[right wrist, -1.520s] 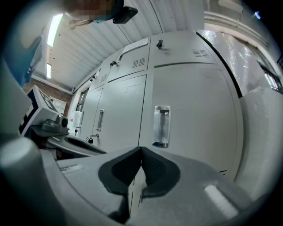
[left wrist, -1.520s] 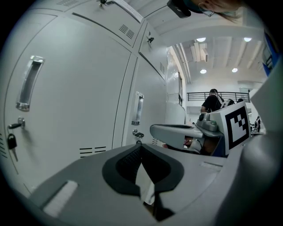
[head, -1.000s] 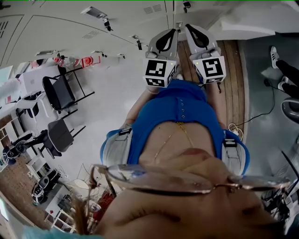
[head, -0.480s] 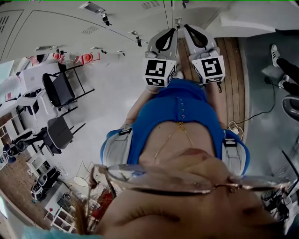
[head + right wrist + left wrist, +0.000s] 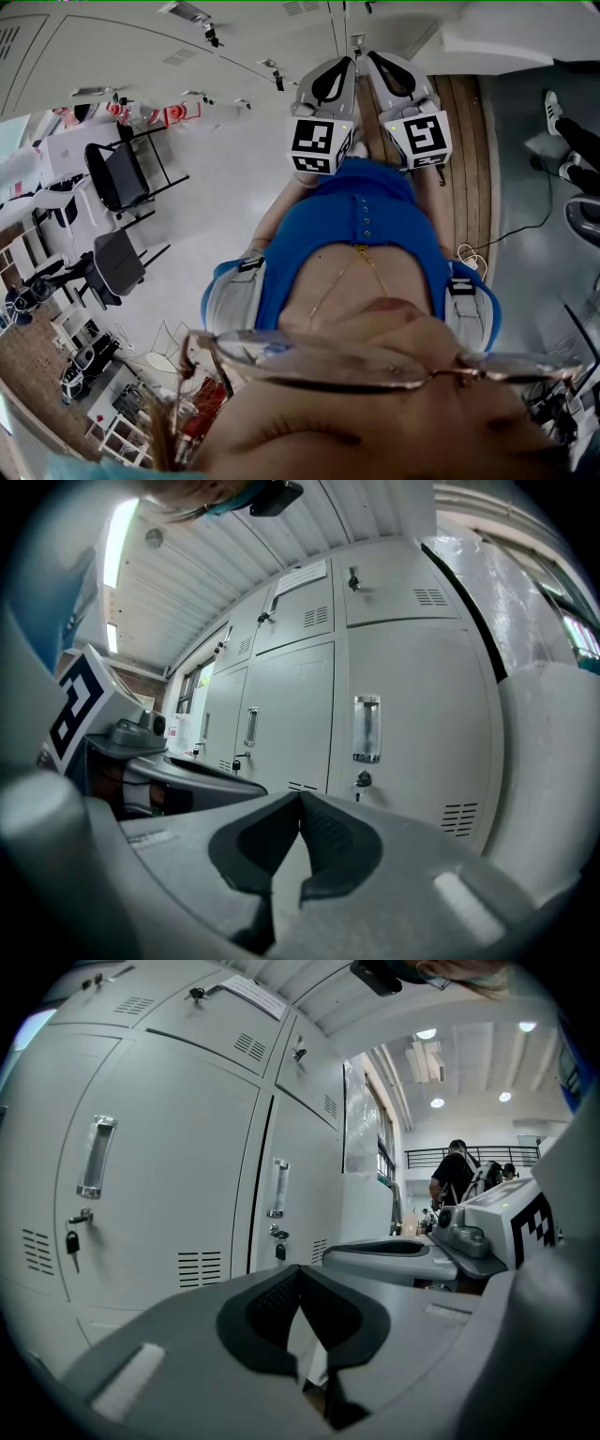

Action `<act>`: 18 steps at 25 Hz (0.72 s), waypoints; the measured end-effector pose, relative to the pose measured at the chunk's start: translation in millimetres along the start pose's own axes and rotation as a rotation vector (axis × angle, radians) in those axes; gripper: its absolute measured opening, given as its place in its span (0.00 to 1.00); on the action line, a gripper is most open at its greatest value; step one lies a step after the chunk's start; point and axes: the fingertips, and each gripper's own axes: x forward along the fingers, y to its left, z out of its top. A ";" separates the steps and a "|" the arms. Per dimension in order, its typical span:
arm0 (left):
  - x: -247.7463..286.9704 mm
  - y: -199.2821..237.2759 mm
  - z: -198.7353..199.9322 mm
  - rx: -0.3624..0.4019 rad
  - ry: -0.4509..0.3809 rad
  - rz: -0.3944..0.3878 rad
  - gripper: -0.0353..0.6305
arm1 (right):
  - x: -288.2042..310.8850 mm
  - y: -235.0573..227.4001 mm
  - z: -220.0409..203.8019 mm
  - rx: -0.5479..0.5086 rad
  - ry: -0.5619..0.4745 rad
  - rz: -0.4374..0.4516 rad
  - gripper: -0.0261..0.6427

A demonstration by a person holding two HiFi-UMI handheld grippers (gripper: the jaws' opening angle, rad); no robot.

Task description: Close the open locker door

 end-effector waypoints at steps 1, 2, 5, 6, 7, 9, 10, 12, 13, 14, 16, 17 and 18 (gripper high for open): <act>-0.2 -0.6 0.0 0.000 0.000 -0.001 0.05 | -0.8 -0.4 -0.1 0.003 0.000 -0.001 0.04; -0.4 -1.3 0.1 0.000 -0.001 -0.002 0.05 | -1.6 -0.8 -0.2 0.004 0.000 -0.003 0.04; -0.8 -3.7 0.5 0.000 -0.006 -0.006 0.05 | -3.9 -0.7 -1.1 0.000 0.004 0.000 0.04; -0.9 -4.5 0.8 0.001 -0.006 -0.006 0.05 | -4.6 -0.5 -1.2 -0.002 0.005 0.002 0.04; -1.1 -5.4 1.2 0.002 -0.007 -0.007 0.05 | -5.3 -0.3 -1.1 -0.004 0.006 0.004 0.04; -1.8 -7.1 1.7 0.003 -0.007 -0.009 0.05 | -6.7 0.5 -0.8 -0.007 0.007 0.007 0.04; -2.3 -7.7 1.3 0.003 -0.006 -0.009 0.05 | -7.2 1.3 -0.8 -0.007 0.007 0.009 0.04; -2.9 -8.6 0.1 0.004 -0.004 -0.010 0.05 | -7.8 2.8 -1.2 -0.009 0.007 0.014 0.04; -3.1 -9.0 -0.3 0.005 -0.004 -0.010 0.05 | -8.2 3.4 -1.4 -0.009 0.007 0.016 0.04; -3.4 -9.5 -0.5 0.006 -0.004 -0.010 0.05 | -8.6 3.8 -1.7 -0.010 0.007 0.018 0.04; -4.1 -10.2 -0.5 0.008 -0.004 -0.009 0.05 | -9.5 4.2 -2.2 -0.013 0.008 0.020 0.04; -4.6 -10.5 -0.4 0.009 -0.005 -0.010 0.05 | -9.8 4.2 -2.4 -0.013 0.009 0.020 0.04; -5.1 -10.7 -0.2 0.010 -0.005 -0.010 0.05 | -10.1 4.2 -2.4 -0.013 0.010 0.019 0.04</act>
